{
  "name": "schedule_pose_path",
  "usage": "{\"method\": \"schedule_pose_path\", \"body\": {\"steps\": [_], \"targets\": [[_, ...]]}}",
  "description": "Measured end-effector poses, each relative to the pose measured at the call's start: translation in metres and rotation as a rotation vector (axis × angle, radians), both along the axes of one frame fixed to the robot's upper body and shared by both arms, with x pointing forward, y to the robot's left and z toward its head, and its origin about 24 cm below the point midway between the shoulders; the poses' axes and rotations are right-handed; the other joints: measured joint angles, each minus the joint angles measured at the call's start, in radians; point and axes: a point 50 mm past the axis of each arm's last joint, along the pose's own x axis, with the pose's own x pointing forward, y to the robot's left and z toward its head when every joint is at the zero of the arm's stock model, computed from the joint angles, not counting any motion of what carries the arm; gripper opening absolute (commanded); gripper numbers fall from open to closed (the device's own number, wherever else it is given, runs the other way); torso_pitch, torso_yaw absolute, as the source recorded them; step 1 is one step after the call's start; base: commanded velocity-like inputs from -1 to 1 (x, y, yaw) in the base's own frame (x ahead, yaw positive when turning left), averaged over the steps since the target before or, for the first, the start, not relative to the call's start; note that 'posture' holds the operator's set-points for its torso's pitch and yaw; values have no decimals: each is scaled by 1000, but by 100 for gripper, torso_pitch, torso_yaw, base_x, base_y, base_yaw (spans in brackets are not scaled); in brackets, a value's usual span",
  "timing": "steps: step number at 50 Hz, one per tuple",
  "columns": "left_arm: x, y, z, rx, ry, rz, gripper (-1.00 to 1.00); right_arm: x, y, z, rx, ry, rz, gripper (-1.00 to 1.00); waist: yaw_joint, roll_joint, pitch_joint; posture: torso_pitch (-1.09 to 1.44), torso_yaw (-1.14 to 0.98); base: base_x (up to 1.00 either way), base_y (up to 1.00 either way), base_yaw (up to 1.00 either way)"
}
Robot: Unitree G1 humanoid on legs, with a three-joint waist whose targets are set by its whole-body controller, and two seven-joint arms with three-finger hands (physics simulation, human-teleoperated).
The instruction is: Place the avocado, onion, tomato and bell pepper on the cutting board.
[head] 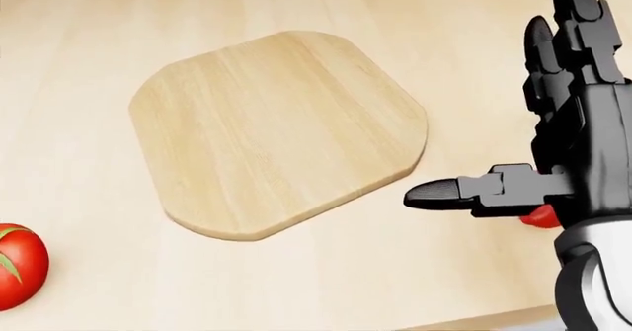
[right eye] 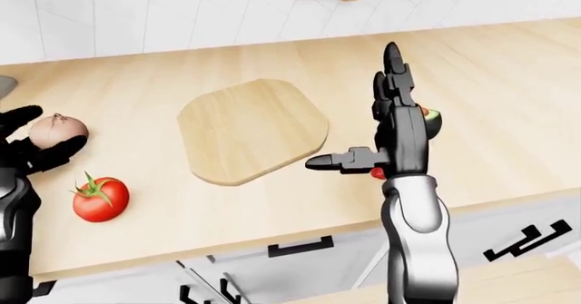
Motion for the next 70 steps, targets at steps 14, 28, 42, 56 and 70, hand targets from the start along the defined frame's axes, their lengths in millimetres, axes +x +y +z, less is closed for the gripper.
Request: {"method": "schedule_pose_path", "body": {"steps": [14,28,42,56,70], "targets": [[4,-5,7,45,13,-11,-55,-3,-1,-2,5,5,-5,100,-1,1,-1,0,0,0,0,0],[12,-23,45,117,-7,-57,-72,-4,-2,-5,9,7,-8,100,-1,-7,3,0,0,0,0,0],[19,-66,120,188,-118,-190,-79,-3,-2,-2,9,-1,-6,100,1,-11,6,0,0,0,0,0],[29,-128,154,223,-145,-446,-83,-3,5,-3,17,7,11,100,7,-20,12,0,0,0,0,0],[80,-213,152,217,-124,-719,-87,-7,5,3,13,-8,11,100,11,-38,10,0,0,0,0,0]]}}
